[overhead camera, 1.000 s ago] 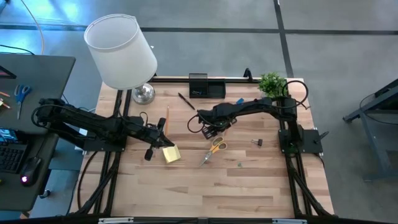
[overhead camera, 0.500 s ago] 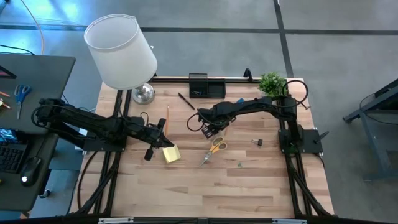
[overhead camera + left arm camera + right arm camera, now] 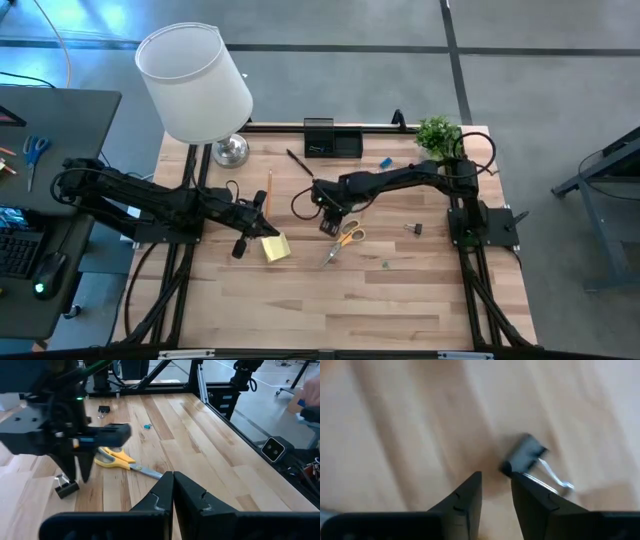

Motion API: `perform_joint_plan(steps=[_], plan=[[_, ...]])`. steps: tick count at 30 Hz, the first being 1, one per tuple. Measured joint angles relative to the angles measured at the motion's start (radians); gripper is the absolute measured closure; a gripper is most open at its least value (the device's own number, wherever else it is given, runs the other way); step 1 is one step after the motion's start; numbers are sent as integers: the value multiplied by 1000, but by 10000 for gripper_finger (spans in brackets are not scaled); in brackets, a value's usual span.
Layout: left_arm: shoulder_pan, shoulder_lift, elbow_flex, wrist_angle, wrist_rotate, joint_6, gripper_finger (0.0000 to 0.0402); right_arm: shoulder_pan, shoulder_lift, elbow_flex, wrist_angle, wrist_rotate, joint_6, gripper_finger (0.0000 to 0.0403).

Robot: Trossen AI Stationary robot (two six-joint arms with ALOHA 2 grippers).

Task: Pick and place office supplies into organizer
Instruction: Put the left black binder clip into the desk organizer

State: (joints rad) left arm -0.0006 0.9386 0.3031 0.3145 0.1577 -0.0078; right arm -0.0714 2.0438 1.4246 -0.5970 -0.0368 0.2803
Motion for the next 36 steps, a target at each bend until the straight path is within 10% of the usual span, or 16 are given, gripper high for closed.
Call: perform_joint_plan(steps=[14,23,36], plan=[[0,0,0,-3,0,1,401,22,-1,1,-28,-30,-560,296],[0,0,0,-4,0,3,401,16,-2,54,-8,142,-740,215],[0,0,0,-19,-8,3,401,-73,-2,-1,38,-7,-841,201]])
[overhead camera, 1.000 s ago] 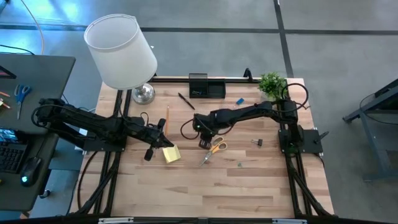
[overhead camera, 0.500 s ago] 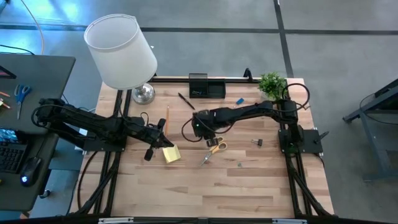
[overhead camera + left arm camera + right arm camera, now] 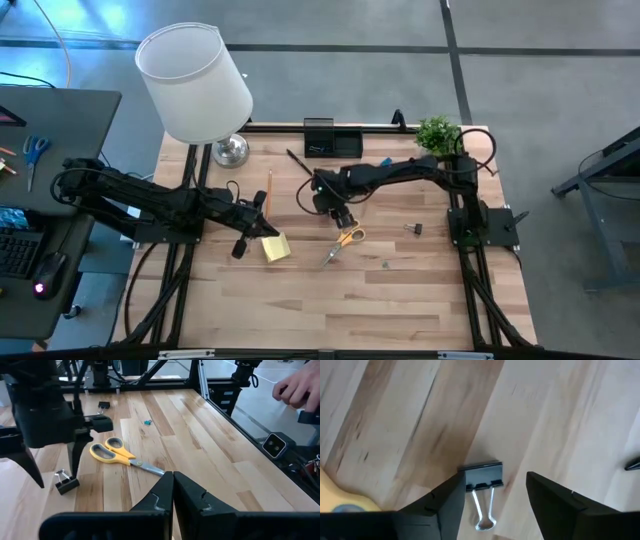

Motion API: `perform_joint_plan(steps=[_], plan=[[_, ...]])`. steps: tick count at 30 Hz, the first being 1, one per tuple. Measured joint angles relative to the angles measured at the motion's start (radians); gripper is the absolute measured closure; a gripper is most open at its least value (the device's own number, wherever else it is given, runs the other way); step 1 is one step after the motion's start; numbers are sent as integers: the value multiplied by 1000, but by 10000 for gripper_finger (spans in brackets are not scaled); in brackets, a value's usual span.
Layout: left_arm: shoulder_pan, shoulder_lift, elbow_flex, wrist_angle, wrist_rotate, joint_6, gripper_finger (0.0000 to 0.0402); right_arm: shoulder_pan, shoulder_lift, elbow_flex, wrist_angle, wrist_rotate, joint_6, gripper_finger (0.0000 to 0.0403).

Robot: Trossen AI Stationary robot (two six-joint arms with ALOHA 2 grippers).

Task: Pick and place office supplies into organizer
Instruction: Put the left black binder clip into the desk organizer

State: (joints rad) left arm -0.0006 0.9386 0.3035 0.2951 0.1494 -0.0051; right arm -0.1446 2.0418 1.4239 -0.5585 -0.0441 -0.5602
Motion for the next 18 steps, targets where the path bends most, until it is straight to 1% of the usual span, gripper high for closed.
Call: perform_joint_plan(steps=[3,9,14,18], plan=[[0,0,0,0,-3,0,401,-14,0,0,-4,-39,1,206],[0,0,0,0,-4,-1,401,-12,12,0,-1,-69,2,207],[0,0,0,-8,-4,-2,401,-10,49,2,-1,-69,2,209],[0,0,0,-8,-4,-2,401,-13,59,4,0,-80,2,220]])
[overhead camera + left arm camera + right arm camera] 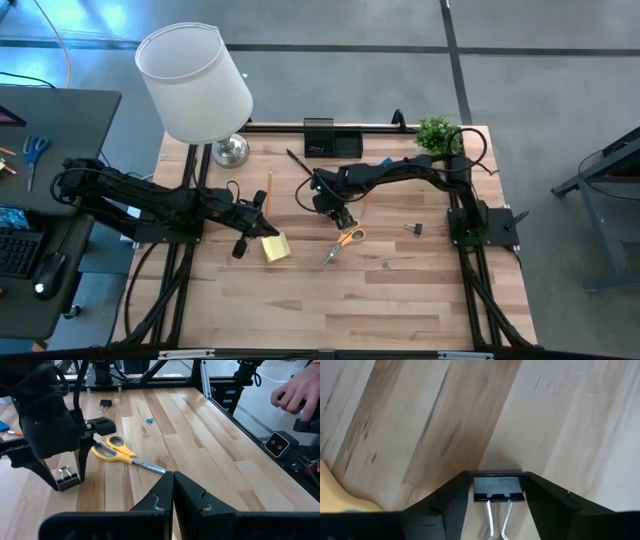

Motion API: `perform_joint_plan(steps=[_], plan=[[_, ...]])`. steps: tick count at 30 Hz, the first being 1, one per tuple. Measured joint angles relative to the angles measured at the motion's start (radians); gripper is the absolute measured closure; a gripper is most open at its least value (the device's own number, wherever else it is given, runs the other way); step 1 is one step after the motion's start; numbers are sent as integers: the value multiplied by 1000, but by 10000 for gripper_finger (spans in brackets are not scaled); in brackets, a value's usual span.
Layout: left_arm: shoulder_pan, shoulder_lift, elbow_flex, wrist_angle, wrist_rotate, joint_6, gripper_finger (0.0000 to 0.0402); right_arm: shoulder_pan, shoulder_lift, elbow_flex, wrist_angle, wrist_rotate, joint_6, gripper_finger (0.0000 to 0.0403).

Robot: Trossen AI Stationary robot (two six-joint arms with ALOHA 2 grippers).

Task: Pick and place office supplies into organizer
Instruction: Put the left black binder clip into the desk organizer

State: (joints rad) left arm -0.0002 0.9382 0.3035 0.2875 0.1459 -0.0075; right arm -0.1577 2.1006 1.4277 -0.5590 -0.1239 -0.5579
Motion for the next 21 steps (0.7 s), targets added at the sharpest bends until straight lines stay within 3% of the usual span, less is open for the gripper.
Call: perform_joint_plan(steps=[12,19,21], plan=[[0,0,0,0,0,-1,401,1,-9,3,-3,21,-13,274],[0,0,0,5,0,-1,401,-28,-23,138,78,284,-188,265],[0,0,0,7,0,-1,401,-53,-23,175,112,317,-230,265]])
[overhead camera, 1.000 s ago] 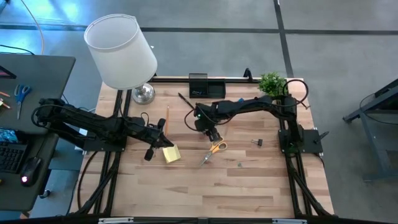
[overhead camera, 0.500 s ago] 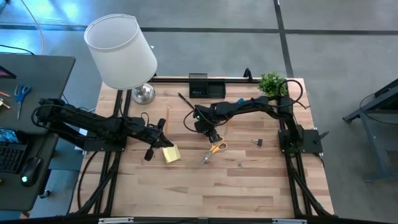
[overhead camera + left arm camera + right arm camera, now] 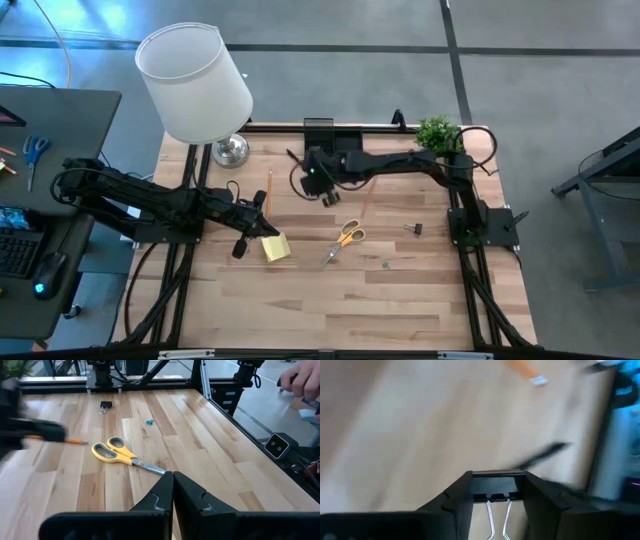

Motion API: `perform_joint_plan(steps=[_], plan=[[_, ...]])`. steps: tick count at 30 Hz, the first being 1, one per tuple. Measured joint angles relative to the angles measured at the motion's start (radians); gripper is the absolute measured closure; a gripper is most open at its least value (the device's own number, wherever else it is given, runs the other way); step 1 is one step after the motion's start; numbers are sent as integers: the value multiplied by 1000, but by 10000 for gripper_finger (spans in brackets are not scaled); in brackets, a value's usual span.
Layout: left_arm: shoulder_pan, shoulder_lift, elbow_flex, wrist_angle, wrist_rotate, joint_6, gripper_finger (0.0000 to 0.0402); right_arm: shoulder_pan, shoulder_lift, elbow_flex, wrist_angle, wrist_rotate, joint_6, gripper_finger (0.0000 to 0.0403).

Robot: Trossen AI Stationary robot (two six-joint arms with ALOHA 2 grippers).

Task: Pick and place office supplies into organizer
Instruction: Put the left black binder clip into the desk organizer

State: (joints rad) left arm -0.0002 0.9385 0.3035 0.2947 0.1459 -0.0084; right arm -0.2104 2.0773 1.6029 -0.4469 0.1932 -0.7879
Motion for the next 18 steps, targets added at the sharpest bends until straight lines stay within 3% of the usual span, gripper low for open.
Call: perform_joint_plan(steps=[10,14,18], plan=[[0,0,0,-6,3,0,401,-168,0,63,93,-11,-6,260],[0,0,0,-6,3,0,401,-208,5,63,96,-67,29,259],[0,0,0,-5,0,1,401,-227,6,63,102,-56,58,253]])
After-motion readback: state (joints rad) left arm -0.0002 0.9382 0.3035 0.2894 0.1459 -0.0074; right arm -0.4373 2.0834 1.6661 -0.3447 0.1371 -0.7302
